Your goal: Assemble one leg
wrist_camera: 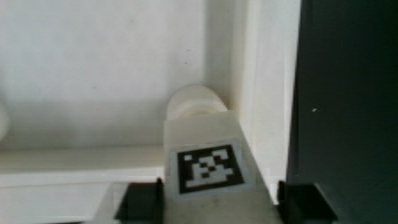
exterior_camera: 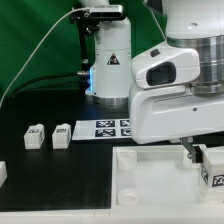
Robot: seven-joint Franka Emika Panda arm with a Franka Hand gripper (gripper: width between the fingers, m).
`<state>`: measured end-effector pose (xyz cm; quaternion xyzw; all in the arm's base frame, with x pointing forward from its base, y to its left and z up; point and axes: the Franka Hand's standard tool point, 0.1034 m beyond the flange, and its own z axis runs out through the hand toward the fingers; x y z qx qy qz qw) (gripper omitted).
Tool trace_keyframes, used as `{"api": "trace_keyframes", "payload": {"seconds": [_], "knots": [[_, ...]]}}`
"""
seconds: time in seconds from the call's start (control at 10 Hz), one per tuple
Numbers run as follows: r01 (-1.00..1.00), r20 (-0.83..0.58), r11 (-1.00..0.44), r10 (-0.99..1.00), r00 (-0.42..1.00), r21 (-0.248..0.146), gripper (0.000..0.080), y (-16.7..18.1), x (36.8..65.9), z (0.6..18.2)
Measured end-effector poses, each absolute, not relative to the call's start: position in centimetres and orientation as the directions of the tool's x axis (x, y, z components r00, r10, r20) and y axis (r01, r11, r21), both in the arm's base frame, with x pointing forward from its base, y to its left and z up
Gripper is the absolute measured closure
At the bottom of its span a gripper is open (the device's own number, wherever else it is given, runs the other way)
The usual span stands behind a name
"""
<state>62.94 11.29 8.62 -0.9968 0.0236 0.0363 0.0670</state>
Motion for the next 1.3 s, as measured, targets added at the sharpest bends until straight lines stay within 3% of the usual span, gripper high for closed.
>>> {"api": "trace_keyframes", "payload": {"seconds": [0.3,0.4,0.7,1.0,1.3], "knots": [[-0.474,-0.093,-0.876,-0.466,0.880,-0.092,0.0490,12.1,62.3,8.4],[-0.634,-0.111,-0.765,-0.625,0.773,-0.112,0.0490,12.1,62.3,8.4],[-0.912,-0.208,-0.395,-0.888,0.409,-0.109,0.0490,12.3,62.5,8.3],[-0.995,-0.238,-0.095,-0.966,0.103,-0.045,0.0501,13.0,62.4,8.1],[-0.998,-0.239,-0.059,-0.969,0.066,-0.036,0.0495,13.0,62.3,8.1]]}}
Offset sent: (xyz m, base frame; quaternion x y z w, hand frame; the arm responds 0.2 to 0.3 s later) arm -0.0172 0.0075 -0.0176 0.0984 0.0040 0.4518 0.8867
